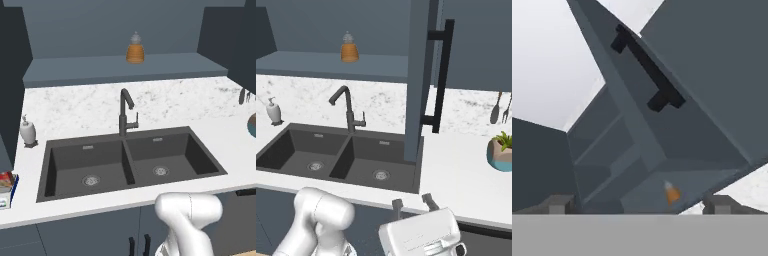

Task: Pick the cereal and place it on the digital scale for weighing, and close the cabinet.

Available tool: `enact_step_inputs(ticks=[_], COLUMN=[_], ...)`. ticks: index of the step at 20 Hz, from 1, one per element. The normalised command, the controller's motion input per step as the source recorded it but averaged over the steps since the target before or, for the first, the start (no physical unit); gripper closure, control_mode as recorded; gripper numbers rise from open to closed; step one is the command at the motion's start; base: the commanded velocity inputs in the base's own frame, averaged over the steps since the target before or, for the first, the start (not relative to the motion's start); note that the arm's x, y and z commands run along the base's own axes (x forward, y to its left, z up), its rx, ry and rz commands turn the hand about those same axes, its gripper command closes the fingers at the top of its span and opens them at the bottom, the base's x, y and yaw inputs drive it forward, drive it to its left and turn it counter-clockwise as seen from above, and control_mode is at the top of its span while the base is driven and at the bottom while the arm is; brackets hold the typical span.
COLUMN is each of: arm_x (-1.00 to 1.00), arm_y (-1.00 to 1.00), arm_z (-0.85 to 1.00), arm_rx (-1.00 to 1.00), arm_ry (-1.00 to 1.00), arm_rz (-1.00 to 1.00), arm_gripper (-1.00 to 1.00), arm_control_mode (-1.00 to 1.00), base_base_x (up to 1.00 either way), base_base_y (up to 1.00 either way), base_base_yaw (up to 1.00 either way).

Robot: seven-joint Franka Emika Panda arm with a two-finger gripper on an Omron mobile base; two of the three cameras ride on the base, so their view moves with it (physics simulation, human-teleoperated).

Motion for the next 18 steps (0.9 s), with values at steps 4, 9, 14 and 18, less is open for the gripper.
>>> enact_step_inputs(ticks=[4,9,14,18], arm_x=[0.91,1.00,1.00,1.00], arm_y=[-0.12,-0.02,-0.67,-0.91], arm_z=[-0.79,-0.27,-0.16,-0.03], arm_rx=[0.41,0.29,0.25,0.19], arm_ry=[-0.29,-0.02,0.10,0.32], arm_rz=[-0.04,-0.06,0.00,0.00], arm_gripper=[-1.00,-1.00,-1.00,-1.00], arm_control_mode=[-1.00,-1.00,-1.00,-1.00], base_base_x=[0.00,0.00,0.00,0.00], base_base_y=[0.00,0.00,0.00,0.00], base_base_yaw=[0.00,0.00,0.00,0.00])
